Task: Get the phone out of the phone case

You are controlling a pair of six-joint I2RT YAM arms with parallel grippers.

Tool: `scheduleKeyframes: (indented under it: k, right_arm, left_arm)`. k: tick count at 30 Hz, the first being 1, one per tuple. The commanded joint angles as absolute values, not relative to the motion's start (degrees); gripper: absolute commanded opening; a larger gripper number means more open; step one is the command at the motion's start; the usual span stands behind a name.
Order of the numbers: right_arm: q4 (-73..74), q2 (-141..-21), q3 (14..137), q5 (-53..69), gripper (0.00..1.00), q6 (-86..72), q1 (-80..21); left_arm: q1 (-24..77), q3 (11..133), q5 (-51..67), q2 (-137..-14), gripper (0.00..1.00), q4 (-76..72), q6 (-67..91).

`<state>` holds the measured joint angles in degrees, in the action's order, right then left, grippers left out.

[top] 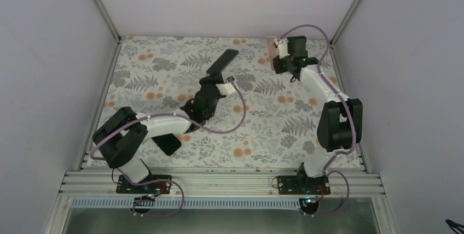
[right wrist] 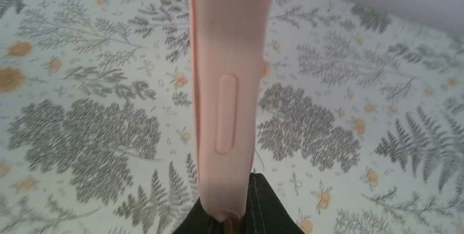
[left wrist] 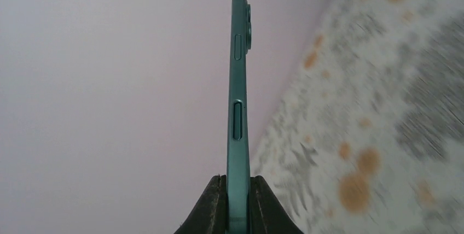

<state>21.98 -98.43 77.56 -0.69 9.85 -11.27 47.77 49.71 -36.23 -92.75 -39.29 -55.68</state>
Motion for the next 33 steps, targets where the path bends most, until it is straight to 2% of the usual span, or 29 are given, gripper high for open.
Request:
scheduleKeyframes:
  k: [1, 4, 7, 12, 23, 24, 25, 26, 27, 30, 31, 33]
  right_arm:
    - [36.79, -99.76, 84.01, 16.43, 0.03, 9.03, -7.15]
    - [52.75, -104.12, 87.49, 30.93, 0.03, 13.91, -6.76]
    - [66.14, -106.86, 83.51, 42.03, 0.04, 22.19, -6.78]
    - [61.62, -99.13, 70.45, 34.14, 0.03, 24.76, -6.24]
    - [61.03, -97.49, 59.51, 22.76, 0.04, 32.29, -3.75]
    - [61.09, -97.62, 59.05, 22.23, 0.04, 32.79, -3.39]
    - [60.82, -97.79, 58.53, 21.31, 0.04, 33.16, -3.09]
    - [60.63, -97.91, 58.02, 20.53, 0.10, 33.53, -2.87]
    - [60.52, -98.02, 57.86, 19.80, 0.20, 33.94, -2.50]
    - [60.89, -98.15, 59.44, 18.15, 0.52, 34.83, -1.56]
    - [61.54, -97.84, 60.87, 17.66, 0.59, 35.14, -1.29]
    - [63.03, -96.17, 65.00, 15.64, 0.74, 35.49, -1.18]
  left_arm:
    - [53.17, 46.13, -44.12, -91.33, 0.02, -32.25, -60.66]
    - [56.61, 45.52, -48.92, -93.35, 0.02, -25.27, -59.66]
    - [60.41, 42.83, -50.32, -94.07, 0.02, -22.06, -59.47]
    - [65.49, 38.38, -49.63, -95.55, 0.03, -18.44, -56.89]
    - [70.19, 39.37, -44.96, -103.21, 0.04, -10.59, -52.37]
    - [70.22, 39.31, -44.34, -103.14, 0.09, -10.08, -52.03]
    - [71.95, 39.41, -42.87, -102.75, 0.18, -8.59, -51.46]
    - [72.89, 39.48, -40.94, -102.09, 0.37, -6.26, -50.78]
    - [73.47, 39.40, -39.66, -101.41, 0.55, -4.56, -50.24]
    - [75.01, 39.66, -34.13, -98.68, 0.91, -0.80, -49.13]
    - [75.38, 40.28, -32.04, -97.23, 0.99, 1.19, -48.87]
    - [75.76, 42.99, -28.23, -95.11, 1.00, 5.91, -47.54]
